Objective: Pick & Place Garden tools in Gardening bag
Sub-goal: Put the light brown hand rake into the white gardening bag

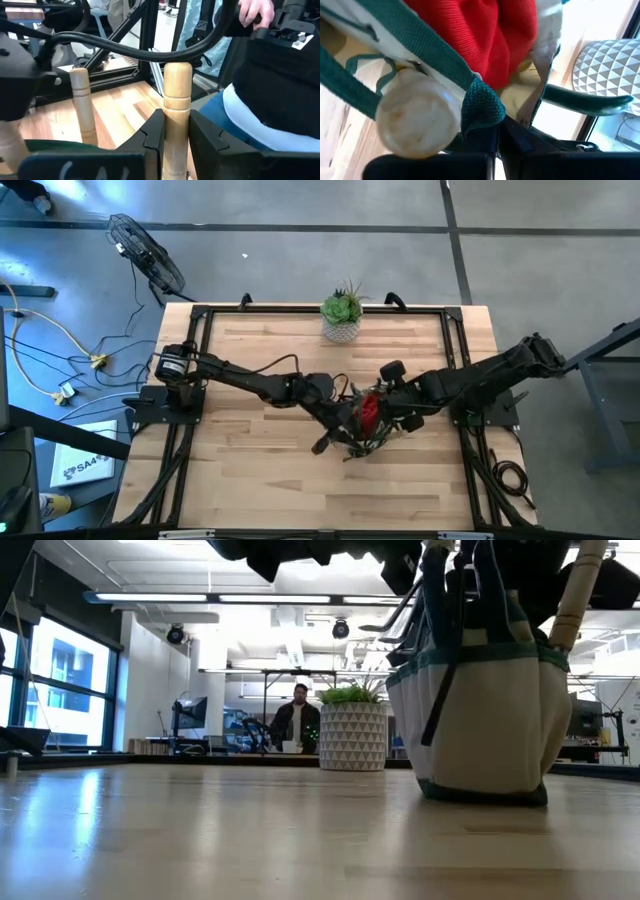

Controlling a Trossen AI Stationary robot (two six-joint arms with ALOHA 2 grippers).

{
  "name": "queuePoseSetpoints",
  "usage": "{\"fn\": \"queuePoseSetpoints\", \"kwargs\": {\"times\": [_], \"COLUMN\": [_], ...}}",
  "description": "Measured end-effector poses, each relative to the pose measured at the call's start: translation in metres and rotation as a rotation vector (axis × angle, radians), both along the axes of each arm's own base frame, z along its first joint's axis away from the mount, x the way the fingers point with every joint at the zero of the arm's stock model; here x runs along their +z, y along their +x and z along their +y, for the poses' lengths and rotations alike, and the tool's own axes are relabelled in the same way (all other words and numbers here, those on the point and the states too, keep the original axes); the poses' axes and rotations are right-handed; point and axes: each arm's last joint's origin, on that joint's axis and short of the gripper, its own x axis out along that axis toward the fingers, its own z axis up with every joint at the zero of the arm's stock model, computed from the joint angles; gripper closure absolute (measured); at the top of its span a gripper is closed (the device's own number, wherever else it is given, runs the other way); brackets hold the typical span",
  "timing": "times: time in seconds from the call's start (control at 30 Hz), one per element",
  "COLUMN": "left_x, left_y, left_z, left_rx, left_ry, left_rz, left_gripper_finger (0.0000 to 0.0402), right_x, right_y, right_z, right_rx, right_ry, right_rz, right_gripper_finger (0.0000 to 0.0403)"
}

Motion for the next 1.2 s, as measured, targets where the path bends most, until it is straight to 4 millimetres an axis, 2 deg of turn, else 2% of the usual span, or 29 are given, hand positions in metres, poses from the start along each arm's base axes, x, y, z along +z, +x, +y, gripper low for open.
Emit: {"fn": "queuePoseSetpoints", "kwargs": {"times": [0.27, 0.57, 0.93, 1.1, 1.2], "left_x": [0.002, 0.002, 0.002, 0.002, 0.009], "left_y": [0.0, 0.0, 0.0, 0.001, 0.003], "left_z": [0.0, 0.0, 0.0, 0.001, 0.001], "left_rx": [0.004, 0.002, 0.002, 0.047, 0.028], "left_ry": [-0.009, -0.003, 0.001, 0.009, 0.004], "left_rz": [-0.016, -0.019, -0.026, -0.027, -0.047], "left_gripper_finger": [0.0349, 0.0349, 0.0349, 0.0349, 0.0349], "right_x": [0.0, 0.0, 0.012, 0.015, 0.015], "right_y": [0.002, -0.002, -0.018, -0.024, -0.028], "right_z": [-0.004, -0.002, 0.016, 0.022, 0.025], "right_rx": [-0.037, -0.075, -0.04, -0.025, -0.035], "right_ry": [0.005, 0.01, -0.126, -0.127, -0.128], "right_rz": [-0.025, -0.002, -0.098, -0.117, -0.108], "right_gripper_finger": [0.0383, 0.0301, 0.0195, 0.0176, 0.0175]}}
